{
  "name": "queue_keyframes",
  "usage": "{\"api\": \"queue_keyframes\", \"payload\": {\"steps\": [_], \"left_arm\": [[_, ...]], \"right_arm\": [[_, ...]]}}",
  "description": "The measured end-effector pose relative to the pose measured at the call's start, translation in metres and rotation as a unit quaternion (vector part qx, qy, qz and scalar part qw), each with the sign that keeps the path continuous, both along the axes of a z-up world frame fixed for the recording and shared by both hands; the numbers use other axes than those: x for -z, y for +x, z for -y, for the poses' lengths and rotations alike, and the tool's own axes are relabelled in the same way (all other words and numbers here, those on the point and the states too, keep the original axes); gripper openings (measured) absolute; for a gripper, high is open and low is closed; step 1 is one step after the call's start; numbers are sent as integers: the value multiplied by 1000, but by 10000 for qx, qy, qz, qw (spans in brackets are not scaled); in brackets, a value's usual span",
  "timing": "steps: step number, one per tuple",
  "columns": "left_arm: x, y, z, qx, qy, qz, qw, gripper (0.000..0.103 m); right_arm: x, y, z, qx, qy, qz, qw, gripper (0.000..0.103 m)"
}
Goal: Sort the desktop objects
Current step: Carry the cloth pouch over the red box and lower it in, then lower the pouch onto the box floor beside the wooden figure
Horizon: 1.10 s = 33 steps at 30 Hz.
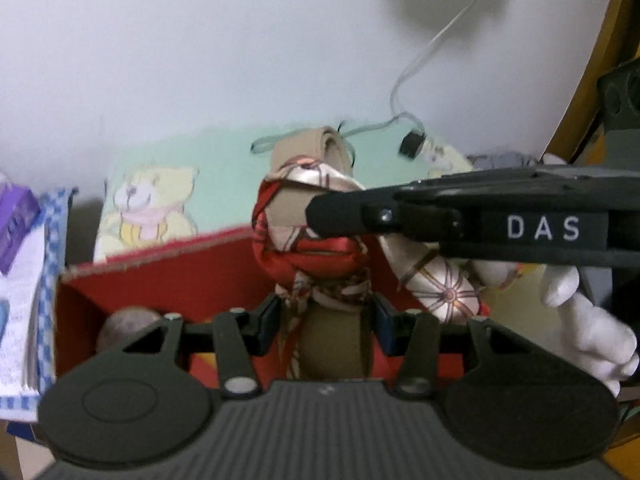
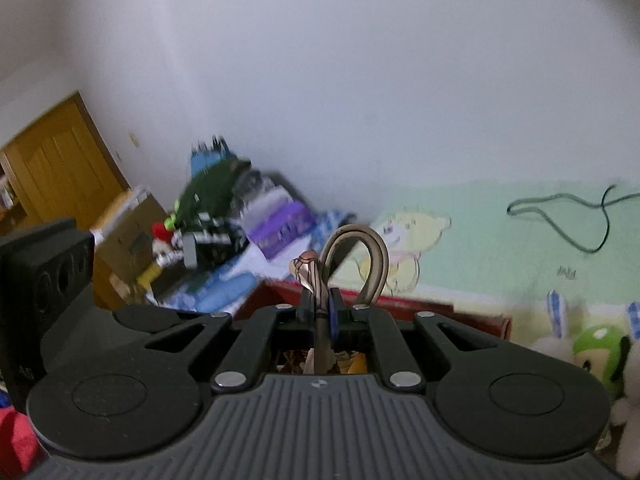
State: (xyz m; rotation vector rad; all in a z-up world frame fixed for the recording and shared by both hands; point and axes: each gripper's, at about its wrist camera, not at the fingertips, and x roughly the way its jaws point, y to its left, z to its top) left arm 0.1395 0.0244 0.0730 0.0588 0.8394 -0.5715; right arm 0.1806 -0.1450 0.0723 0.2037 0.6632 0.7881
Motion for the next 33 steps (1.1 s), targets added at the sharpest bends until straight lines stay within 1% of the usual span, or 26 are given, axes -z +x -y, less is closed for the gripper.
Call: {"api": "queue_keyframes", "payload": {"steps": [3,5,9,10,12,15,17,22,25,27,28,33], "left_arm": [[20,8,-5,-9,71,-294,9995,49],[31,11,-9,17,154,-467,9988,49],[49,17,-3,74,404,-715,9966,49],[53,18,-2,82,459,-790,9958,49],[59,17,0,93,579,-937,9939,49],[69,21,1,96,748,-1122,9908,49],[72,23,3,60,894,-1157,9892,48],[74,25,7,11,1123,-1221,9861,48],[79,27,9,-16,1267,-1292,9835,51],[81,27,9,-59,1285,-1305,9831,52],[81,28,9,-99,1318,-1303,9826,56],[84,27,10,-138,1422,-1273,9815,58]], "right_arm": [[23,9,-16,-56,-275,-311,9991,7],[28,11,-18,-72,-316,-375,9988,7],[45,15,-26,-168,-500,-671,9964,7],[53,17,-30,-207,-607,-830,9945,7],[57,18,-31,-227,-638,-906,9936,7],[67,22,-32,-276,-706,-1197,9899,7],[74,25,-34,-327,-715,-1413,9868,7],[95,25,-43,-387,-1101,-1731,9780,7],[96,28,-41,-313,-1033,-1877,9763,7],[97,29,-43,-287,-1098,-1912,9750,7],[97,29,-44,-305,-1107,-1907,9749,7],[98,30,-44,-253,-1130,-1948,9740,7]]}}
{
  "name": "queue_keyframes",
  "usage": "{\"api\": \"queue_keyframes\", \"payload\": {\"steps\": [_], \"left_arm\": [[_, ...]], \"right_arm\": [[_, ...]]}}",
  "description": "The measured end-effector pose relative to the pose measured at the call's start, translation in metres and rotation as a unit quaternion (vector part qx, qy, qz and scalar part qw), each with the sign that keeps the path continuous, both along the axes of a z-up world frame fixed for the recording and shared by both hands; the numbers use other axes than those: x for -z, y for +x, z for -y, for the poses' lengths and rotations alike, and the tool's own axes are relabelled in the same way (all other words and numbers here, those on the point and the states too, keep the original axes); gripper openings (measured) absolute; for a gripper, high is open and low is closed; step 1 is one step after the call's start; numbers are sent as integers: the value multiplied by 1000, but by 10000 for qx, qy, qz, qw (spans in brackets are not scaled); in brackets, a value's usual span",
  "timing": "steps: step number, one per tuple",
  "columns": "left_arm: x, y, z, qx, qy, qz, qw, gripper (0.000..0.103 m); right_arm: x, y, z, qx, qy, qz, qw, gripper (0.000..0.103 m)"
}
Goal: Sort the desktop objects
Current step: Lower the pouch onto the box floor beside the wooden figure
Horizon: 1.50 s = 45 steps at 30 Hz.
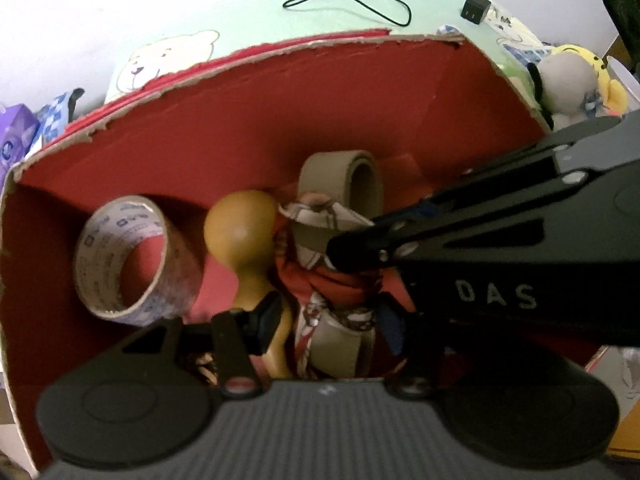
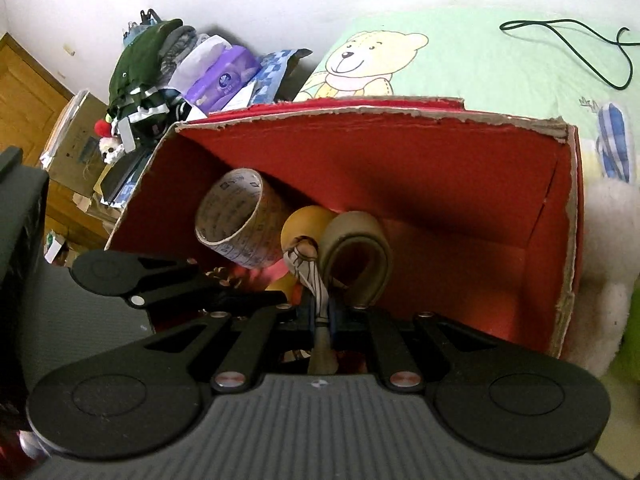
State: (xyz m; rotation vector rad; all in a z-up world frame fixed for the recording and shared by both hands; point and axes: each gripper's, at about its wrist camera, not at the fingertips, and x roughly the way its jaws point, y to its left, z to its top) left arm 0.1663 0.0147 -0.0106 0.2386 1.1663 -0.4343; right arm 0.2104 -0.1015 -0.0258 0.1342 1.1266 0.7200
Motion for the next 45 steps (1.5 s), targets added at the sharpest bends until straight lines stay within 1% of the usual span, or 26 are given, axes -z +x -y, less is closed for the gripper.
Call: {"api": "queue_keyframes", "payload": {"steps": [5,8,9,10,14,17,19,21,24,25,26,27,30,33,39,41,45], "left_arm": [[0,0,0,-5,114,49,9999,59],[0,2,-3,-56,149,58,9999,59],[0,3,-5,-77,131,39,9999,59],[1,3,-6,-92,117,13,9999,59],[3,3,-10,-140,181,-2,9997,59],[6,7,-19,-265,54,-148,9995,60],[8,10,-25,-362,-92,-268,9989,60],[8,10,-27,-389,-121,-283,9988,60],[8,7,-28,-379,-53,-183,9991,62],[8,7,-28,-382,-21,-149,9992,63],[8,6,-27,-381,18,-111,9992,64],[8,6,-27,-374,51,-79,9993,65],[7,3,-27,-365,159,29,9992,67],[7,2,-21,-355,232,129,9990,68],[5,6,-12,-373,307,211,9986,68],[-1,-2,2,-367,368,263,9983,69],[-2,-2,3,-385,375,252,9982,70]], "right_arm": [[2,7,-5,105,-216,-97,9997,8],[7,21,-14,179,-433,-279,9985,9],[7,21,-14,179,-433,-279,9985,9],[8,27,-17,163,-471,-401,9980,9],[12,36,-21,126,-499,-494,9975,9],[19,44,-22,239,-473,-658,9964,9],[16,42,-23,140,-429,-610,9971,9],[16,40,-25,116,-508,-545,9972,10],[17,41,-23,111,-423,-616,9971,10],[18,42,-21,214,-476,-645,9966,10],[18,42,-21,214,-476,-645,9966,13],[19,42,-24,248,-624,-601,9959,14],[19,39,-30,209,-837,-446,9953,15],[18,37,-32,189,-910,-381,9949,15],[20,41,-24,333,-743,-544,9952,15],[19,40,-24,319,-719,-520,9955,15],[19,38,-26,306,-754,-476,9955,16]]}}
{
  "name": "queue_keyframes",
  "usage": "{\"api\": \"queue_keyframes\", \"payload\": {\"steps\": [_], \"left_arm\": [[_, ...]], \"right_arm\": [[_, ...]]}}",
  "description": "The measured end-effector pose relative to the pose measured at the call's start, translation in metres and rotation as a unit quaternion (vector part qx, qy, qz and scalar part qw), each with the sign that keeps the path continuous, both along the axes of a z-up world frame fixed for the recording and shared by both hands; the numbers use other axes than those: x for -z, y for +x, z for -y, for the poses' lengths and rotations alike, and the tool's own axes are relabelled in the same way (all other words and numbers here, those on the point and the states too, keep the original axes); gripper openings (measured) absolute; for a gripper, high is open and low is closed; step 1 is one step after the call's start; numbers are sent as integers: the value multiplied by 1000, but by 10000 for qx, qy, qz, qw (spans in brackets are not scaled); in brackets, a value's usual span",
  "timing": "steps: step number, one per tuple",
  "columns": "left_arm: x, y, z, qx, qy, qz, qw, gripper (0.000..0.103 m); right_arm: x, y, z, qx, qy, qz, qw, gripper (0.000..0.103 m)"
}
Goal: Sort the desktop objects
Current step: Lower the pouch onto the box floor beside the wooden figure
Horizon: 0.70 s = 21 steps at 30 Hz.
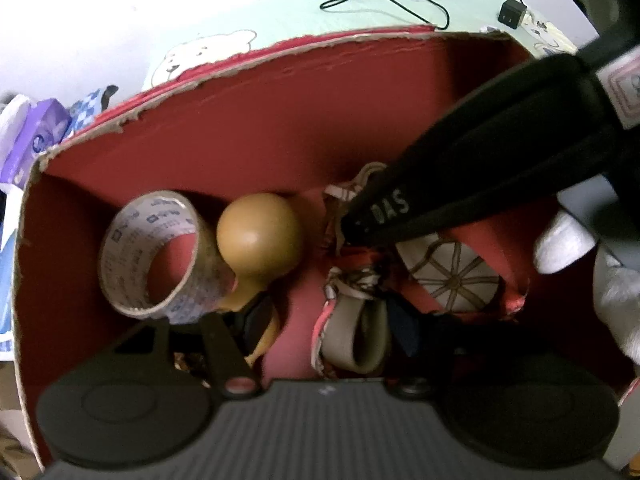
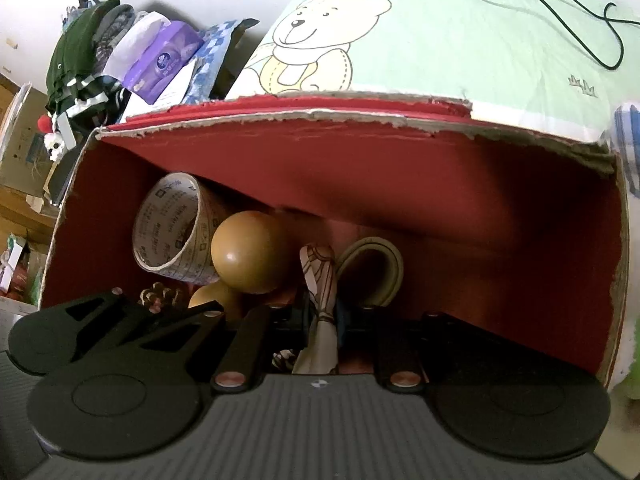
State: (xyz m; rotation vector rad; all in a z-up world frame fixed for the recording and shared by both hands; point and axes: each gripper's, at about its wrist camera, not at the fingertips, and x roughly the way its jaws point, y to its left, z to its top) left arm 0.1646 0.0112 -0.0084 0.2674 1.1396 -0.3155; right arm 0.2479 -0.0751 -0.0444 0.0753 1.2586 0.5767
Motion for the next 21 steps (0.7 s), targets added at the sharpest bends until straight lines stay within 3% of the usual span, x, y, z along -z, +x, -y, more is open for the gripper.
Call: {"api": "queue_keyframes", "payload": {"steps": [21], "left_arm": [[-8,2,18,-159,107,23,9998,70]], "right_arm": [[1,0,2,2,159,11,9999,20]]}}
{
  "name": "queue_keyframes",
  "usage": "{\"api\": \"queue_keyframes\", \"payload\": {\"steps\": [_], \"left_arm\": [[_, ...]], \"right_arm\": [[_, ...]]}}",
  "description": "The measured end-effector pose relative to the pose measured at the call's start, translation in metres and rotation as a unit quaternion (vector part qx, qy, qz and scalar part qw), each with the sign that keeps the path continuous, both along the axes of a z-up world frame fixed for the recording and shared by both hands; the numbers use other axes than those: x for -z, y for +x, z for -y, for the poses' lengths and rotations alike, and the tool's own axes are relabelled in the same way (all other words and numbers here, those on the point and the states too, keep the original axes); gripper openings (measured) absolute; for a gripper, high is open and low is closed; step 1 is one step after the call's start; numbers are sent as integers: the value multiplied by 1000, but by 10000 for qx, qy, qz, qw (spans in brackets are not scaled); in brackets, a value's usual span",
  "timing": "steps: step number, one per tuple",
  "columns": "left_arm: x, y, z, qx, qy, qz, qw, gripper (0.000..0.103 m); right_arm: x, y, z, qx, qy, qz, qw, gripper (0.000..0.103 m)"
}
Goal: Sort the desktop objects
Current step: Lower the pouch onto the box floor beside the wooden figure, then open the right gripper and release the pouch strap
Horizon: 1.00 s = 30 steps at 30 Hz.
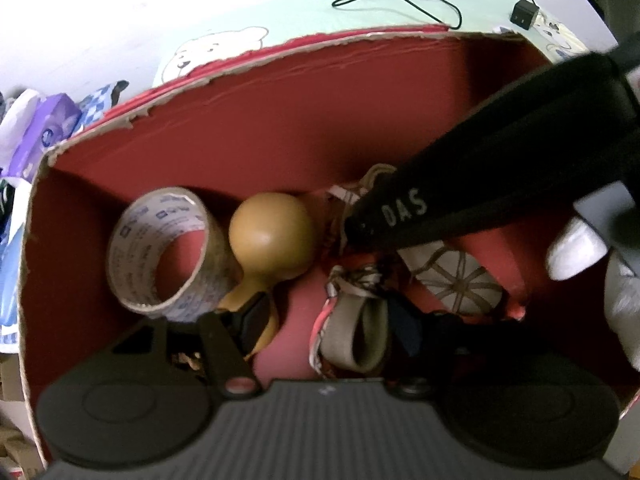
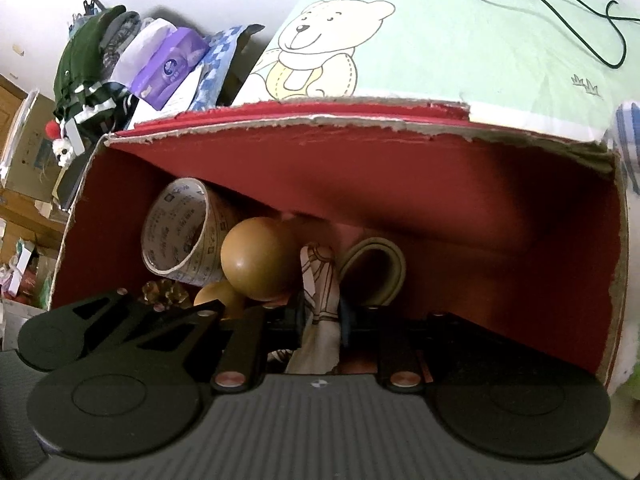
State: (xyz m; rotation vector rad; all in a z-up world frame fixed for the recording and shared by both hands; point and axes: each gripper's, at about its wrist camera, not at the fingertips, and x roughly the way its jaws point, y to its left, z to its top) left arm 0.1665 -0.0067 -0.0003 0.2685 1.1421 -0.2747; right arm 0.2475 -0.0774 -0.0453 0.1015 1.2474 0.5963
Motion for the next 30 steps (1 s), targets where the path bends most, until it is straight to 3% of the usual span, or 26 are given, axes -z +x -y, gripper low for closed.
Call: {"api": "queue_keyframes", "payload": {"steps": [9,14,30], "left_arm": [[-3,-4,6,-25,8,38,10000,69],[-1,-12,-2,-6,16,46,10000,69],[2,-16,-8,-23,57,172,9998,69]], "right_arm": [[-1,1,3,51,74,48,9999,21],[-1,-1,-4,-25,-216,196,9996,21],[-4,-4,-1,2,-137,375,9992,21]]}}
